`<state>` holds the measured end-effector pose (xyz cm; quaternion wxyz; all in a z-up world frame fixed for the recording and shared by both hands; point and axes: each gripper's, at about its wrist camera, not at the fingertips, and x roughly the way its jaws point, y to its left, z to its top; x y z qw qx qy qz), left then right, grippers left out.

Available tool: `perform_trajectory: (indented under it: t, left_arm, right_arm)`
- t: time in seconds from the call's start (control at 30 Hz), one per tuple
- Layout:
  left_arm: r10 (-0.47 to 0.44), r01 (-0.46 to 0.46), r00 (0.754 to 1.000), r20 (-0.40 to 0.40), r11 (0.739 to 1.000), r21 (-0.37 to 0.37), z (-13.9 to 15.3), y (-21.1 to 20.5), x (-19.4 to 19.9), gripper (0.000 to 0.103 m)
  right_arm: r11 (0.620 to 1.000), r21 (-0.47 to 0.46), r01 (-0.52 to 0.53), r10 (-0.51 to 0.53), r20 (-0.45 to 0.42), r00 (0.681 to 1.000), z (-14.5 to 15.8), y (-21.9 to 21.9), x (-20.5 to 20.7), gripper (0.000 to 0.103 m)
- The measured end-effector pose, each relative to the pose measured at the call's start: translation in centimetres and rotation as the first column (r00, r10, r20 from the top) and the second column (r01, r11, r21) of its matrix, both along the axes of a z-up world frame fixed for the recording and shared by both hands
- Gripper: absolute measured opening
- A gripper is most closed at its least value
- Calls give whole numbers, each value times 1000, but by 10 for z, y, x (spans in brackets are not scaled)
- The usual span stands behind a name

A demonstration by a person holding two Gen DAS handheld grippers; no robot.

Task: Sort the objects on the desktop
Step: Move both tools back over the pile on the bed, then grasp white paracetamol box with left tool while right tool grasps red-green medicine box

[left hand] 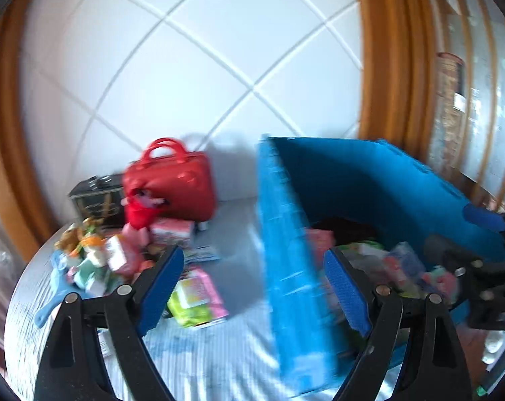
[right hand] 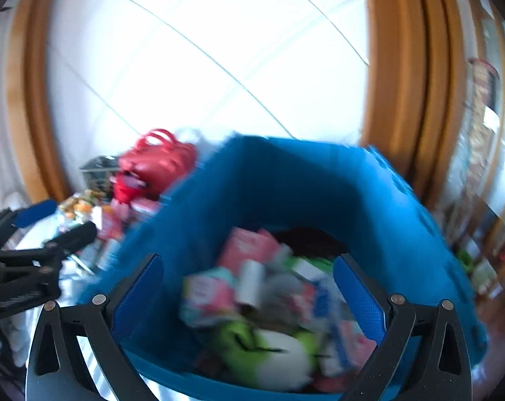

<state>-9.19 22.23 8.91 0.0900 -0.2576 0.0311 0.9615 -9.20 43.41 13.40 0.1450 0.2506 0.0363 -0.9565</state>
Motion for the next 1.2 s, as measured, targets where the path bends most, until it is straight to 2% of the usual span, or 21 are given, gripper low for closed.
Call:
perform_trajectory:
  t: [0.13, 0.3, 0.47, 0.67, 0.73, 0.83, 1.03, 1.2]
  left_arm:
    - [86, -86, 996, 20, 996, 1, -19, -57, -3, 86]
    - [211, -211, 972, 105, 977, -17, -57, -140, -11, 86]
    - [340, -340, 919, 202, 940, -33, -102, -229, -20, 86]
    - [419, -420, 844, 336, 905, -74, -165, -319, -26, 86]
    - [408, -411, 829, 382, 908, -79, -186, -337, -29, 86]
    - [363, -370, 819, 445, 926, -74, -216, -356, -36, 86]
    - [202, -196, 823, 531, 978, -67, -264, -371, -51, 86]
    - [115, -83, 816, 566, 993, -82, -286, -371, -71, 86]
  right_arm:
    - [996, -27, -85, 84, -57, 995, 4, -53, 7, 103]
    - [976, -46, -214, 212, -50, 976, -4, -124, 7, 103]
    - [962, -55, -267, 268, 18, 963, -24, -189, -4, 103]
    - [971, -28, -238, 239, 151, 959, -70, -236, -26, 103]
    - [977, -8, -211, 208, 210, 955, -94, -246, -35, 103]
    - [985, 29, -172, 155, 297, 942, -128, -256, -51, 103]
    - [994, 67, -92, 53, 440, 897, -194, -258, -73, 103]
    - [993, 101, -58, -2, 513, 858, -228, -262, -81, 103]
